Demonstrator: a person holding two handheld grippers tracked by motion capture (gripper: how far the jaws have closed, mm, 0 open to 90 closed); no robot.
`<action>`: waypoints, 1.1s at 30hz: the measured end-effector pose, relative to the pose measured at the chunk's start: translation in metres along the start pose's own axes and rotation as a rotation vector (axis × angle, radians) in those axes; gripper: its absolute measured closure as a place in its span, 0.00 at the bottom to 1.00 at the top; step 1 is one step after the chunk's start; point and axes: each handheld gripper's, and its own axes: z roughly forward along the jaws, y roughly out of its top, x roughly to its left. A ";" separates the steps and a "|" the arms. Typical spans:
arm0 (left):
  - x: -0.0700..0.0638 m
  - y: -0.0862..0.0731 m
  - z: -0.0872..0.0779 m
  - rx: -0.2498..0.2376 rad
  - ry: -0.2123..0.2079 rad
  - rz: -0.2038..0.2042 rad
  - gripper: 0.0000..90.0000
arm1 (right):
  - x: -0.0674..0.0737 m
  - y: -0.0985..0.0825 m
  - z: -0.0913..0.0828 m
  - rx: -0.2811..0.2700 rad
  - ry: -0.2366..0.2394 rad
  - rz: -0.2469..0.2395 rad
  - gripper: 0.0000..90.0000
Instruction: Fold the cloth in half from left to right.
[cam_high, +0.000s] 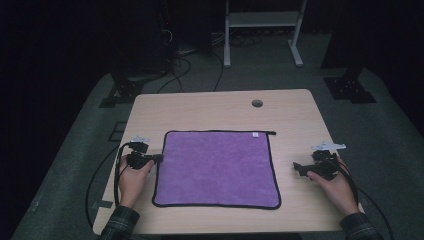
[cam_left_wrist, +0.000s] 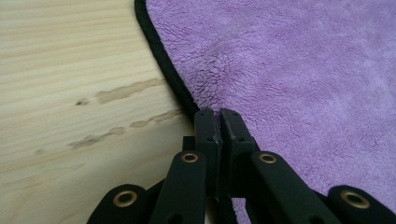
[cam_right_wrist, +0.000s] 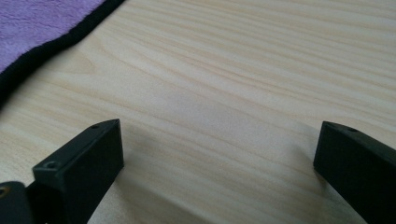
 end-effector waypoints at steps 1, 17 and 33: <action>0.002 0.000 -0.002 -0.001 0.001 -0.007 0.96 | 0.000 0.000 0.000 0.000 0.000 0.000 0.01; -0.013 0.013 -0.016 -0.085 -0.100 0.003 0.96 | 0.001 0.001 0.001 0.000 -0.002 0.002 0.01; -0.050 0.037 -0.002 -0.087 -0.242 0.042 0.96 | 0.001 0.001 0.001 -0.001 0.002 -0.003 0.01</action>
